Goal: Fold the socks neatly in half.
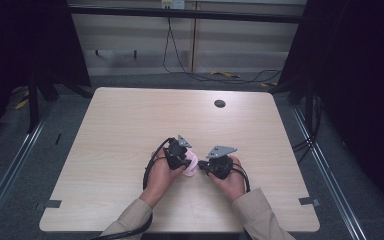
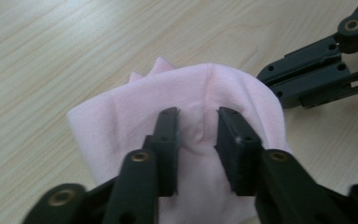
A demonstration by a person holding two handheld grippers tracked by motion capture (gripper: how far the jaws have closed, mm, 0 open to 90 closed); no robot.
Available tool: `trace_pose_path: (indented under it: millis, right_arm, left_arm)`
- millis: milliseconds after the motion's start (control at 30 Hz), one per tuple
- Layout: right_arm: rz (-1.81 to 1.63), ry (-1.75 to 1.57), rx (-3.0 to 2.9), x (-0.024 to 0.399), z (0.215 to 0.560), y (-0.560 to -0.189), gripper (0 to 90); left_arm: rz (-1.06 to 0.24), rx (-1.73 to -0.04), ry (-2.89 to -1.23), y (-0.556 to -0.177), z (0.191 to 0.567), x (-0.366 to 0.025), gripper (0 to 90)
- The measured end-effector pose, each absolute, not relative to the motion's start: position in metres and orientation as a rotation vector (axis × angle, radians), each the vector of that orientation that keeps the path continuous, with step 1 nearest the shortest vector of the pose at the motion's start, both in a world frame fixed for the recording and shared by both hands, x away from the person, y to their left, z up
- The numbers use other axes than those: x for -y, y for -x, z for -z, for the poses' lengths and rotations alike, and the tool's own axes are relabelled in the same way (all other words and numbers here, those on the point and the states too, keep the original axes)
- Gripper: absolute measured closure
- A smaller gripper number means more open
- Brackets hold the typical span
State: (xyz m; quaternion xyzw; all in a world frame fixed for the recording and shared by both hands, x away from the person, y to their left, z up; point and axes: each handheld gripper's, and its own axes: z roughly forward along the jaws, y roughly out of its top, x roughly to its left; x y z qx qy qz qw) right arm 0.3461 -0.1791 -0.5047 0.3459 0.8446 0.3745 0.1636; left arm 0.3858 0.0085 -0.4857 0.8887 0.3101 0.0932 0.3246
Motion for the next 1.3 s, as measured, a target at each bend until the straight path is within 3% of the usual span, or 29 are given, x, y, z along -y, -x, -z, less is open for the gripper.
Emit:
trace_pose_path:
  millis: [100, 267, 533, 700, 1300]
  right_arm:
    - [-1.068, -0.982, -2.408, 0.179, 0.505, -0.347, 87.1]
    - [-1.065, -0.980, -2.408, 0.178, 0.505, -0.347, 87.4]
    - [-1.069, -0.984, -2.411, 0.178, 0.505, -0.347, 87.5]
    - [-1.068, -0.982, -2.411, 0.178, 0.505, -0.347, 87.5]
    - [-1.066, -1.008, -2.368, 0.194, 0.497, -0.343, 83.5]
  left_arm:
    - [-0.202, -0.826, -2.317, -0.386, 0.486, -0.008, 58.1]
    - [-0.244, -0.833, -2.315, -0.383, 0.487, -0.003, 56.2]
    - [-0.204, -0.788, -2.329, -0.387, 0.487, -0.007, 53.6]
    - [-0.146, -0.795, -2.344, -0.387, 0.484, -0.007, 45.4]
    - [-0.196, -0.761, -2.331, -0.384, 0.489, -0.002, 35.5]
